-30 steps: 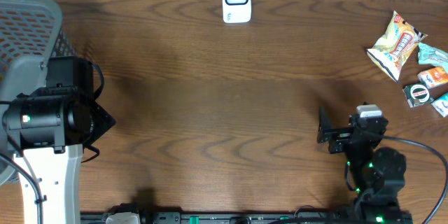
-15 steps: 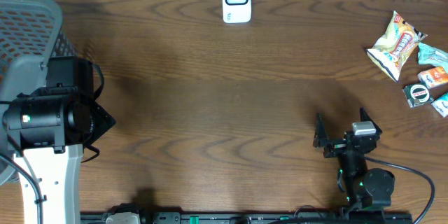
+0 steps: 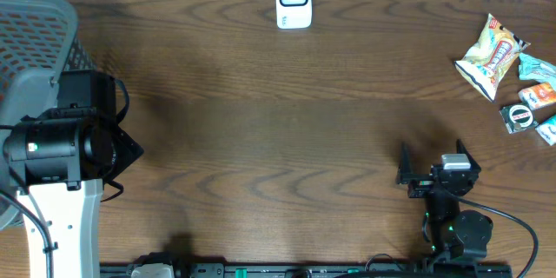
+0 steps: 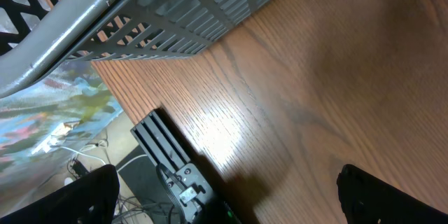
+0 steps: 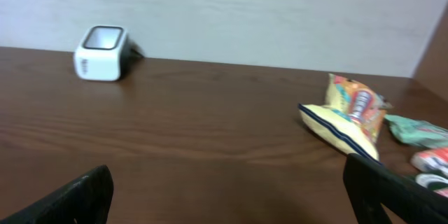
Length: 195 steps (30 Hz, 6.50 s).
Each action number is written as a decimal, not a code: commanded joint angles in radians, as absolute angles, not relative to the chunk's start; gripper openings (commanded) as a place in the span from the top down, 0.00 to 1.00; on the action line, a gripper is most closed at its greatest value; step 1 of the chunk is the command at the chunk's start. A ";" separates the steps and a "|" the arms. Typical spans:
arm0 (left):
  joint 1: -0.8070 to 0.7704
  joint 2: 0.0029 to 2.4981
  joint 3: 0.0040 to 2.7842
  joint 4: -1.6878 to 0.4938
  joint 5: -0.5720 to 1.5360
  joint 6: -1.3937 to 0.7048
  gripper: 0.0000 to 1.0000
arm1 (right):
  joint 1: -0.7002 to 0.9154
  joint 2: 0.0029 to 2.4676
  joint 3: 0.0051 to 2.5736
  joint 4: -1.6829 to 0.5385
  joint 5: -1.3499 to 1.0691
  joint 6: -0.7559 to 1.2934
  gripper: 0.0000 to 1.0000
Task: Scan the item barcode
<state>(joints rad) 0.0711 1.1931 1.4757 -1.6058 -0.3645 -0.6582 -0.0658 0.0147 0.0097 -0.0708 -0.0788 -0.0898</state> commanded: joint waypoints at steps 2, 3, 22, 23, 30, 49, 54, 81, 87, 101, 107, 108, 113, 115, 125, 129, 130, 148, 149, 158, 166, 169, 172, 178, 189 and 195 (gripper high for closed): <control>0.075 1.189 1.477 -1.611 -0.368 -0.671 0.02 | -0.076 0.005 0.006 -0.079 -0.035 -0.016 0.00; 0.075 1.189 1.477 -1.611 -0.367 -0.671 0.03 | -0.075 0.005 0.006 -0.079 -0.035 0.002 0.01; 0.075 1.189 1.477 -1.611 -0.367 -0.671 0.02 | 0.005 0.005 0.006 -0.079 -0.040 0.023 0.01; 0.075 1.189 1.477 -1.611 -0.368 -0.671 0.02 | 0.009 0.005 0.006 -0.079 -0.040 0.012 0.01; 0.075 1.189 1.477 -1.611 -0.367 -0.671 0.02 | 0.009 0.005 0.006 -0.079 -0.036 0.002 0.01; 0.075 1.189 1.477 -1.611 -0.367 -0.671 0.02 | 0.007 0.005 0.006 -0.075 -0.036 0.003 0.01; 0.075 1.189 1.477 -1.611 -0.368 -0.671 0.02 | 0.007 0.005 0.006 -0.075 -0.036 0.003 0.01; 0.075 1.191 1.477 -1.618 -0.458 -0.577 0.02 | 0.007 0.005 0.006 -0.075 -0.036 0.003 0.01; 0.075 1.149 1.477 -1.562 -0.425 -0.581 0.02 | 0.007 0.005 0.006 -0.075 -0.036 0.002 0.01; 0.047 0.834 1.172 -0.945 0.051 -0.124 0.02 | 0.007 0.005 0.006 -0.075 -0.036 0.003 0.01; 0.047 0.657 0.860 -0.610 0.237 0.017 0.02 | 0.007 0.005 0.006 -0.075 -0.036 0.003 0.01; 0.047 0.627 0.810 -0.569 0.236 0.019 0.02 | 0.007 0.005 0.006 -0.075 -0.036 0.002 0.01; 0.047 0.441 0.595 -0.484 0.235 0.019 0.02 | 0.007 0.005 0.006 -0.075 -0.036 0.003 0.01; 0.047 0.358 0.538 -0.485 0.235 0.019 0.03 | 0.007 0.005 0.006 -0.075 -0.036 0.002 0.01; 0.047 0.106 0.378 -0.429 0.237 0.019 0.03 | 0.007 0.005 0.006 -0.075 -0.036 0.002 0.01; 0.047 0.105 0.319 -0.325 0.237 0.019 0.02 | 0.007 0.005 0.006 -0.075 -0.036 0.003 0.01; 0.047 0.105 0.303 -0.295 0.237 0.019 0.02 | 0.007 0.005 0.006 -0.075 -0.036 0.002 0.01; 0.047 0.004 0.064 0.042 0.255 0.018 0.02 | 0.007 0.005 0.006 -0.075 -0.036 0.003 0.01; 0.046 0.002 0.057 0.049 0.255 0.018 0.02 | 0.007 0.005 0.006 -0.075 -0.036 0.003 0.01; 0.031 0.002 0.004 0.142 0.251 0.019 0.02 | 0.007 0.005 0.006 -0.075 -0.036 0.003 0.01; 0.000 0.002 0.004 0.068 0.250 0.046 0.02 | 0.007 0.005 0.006 -0.075 -0.036 0.003 0.01; 0.000 0.002 0.004 -0.021 0.242 0.049 0.02 | 0.007 0.005 0.006 -0.075 -0.036 0.002 0.01; 0.000 0.001 0.004 -0.051 0.222 0.049 0.02 | 0.007 0.005 0.006 -0.075 -0.036 0.003 0.01; 0.000 0.001 0.004 -0.062 0.121 0.048 0.02 | 0.007 0.005 0.006 -0.075 -0.036 0.003 0.01; 0.001 0.001 0.004 -0.066 0.111 0.075 0.02 | 0.007 0.005 0.006 -0.075 -0.036 0.002 0.01; 0.001 0.001 0.004 -0.067 0.105 0.078 0.02 | 0.007 0.005 0.006 -0.075 -0.036 0.003 0.01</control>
<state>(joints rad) 0.0036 0.0101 0.0212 -0.0292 0.1043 0.0586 0.0032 0.0120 0.0093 -0.0719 -0.0448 0.0139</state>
